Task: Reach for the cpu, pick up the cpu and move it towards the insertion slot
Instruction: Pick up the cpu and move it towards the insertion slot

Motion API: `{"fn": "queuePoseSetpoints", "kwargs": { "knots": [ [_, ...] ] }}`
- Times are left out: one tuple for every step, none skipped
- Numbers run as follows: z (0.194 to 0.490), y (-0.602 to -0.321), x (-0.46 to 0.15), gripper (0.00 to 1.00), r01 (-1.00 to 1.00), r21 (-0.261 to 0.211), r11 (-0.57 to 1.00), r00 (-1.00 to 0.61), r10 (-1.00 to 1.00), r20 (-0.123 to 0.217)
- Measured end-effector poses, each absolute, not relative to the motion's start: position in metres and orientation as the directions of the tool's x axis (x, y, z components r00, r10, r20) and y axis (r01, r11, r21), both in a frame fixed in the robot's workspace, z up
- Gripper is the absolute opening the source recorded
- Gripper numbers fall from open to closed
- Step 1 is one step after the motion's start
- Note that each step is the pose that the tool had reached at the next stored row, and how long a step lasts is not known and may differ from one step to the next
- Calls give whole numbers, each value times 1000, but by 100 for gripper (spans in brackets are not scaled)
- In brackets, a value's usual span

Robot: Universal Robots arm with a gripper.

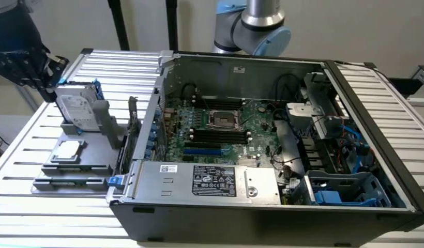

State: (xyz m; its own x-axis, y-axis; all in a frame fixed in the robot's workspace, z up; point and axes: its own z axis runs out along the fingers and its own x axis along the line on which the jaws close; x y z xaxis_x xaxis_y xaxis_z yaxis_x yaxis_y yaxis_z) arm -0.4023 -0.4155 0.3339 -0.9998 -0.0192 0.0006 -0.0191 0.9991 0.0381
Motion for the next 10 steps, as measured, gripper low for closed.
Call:
{"fn": "queuePoseSetpoints", "kwargs": {
  "knots": [
    [334,-417,-404,11,-19,38,999,-1000,-19,0],
    [334,-418,-405,11,-19,38,999,-1000,-19,0],
    [334,-419,-407,11,-19,38,999,-1000,-19,1],
    [333,-420,-409,11,-19,38,999,-1000,-20,1],
    [333,-421,-410,11,-20,38,999,-1000,-20,1],
    [333,-421,-412,11,-21,38,999,-1000,-21,1],
    [333,-422,-414,11,-22,38,999,-1000,-22,1],
    [333,-422,-416,11,-23,38,999,-1000,-23,0],
    [333,-422,-418,11,-25,37,999,-1000,-25,1],
    [333,-422,-421,11,-26,37,999,-1000,-27,1]
  ]
}}
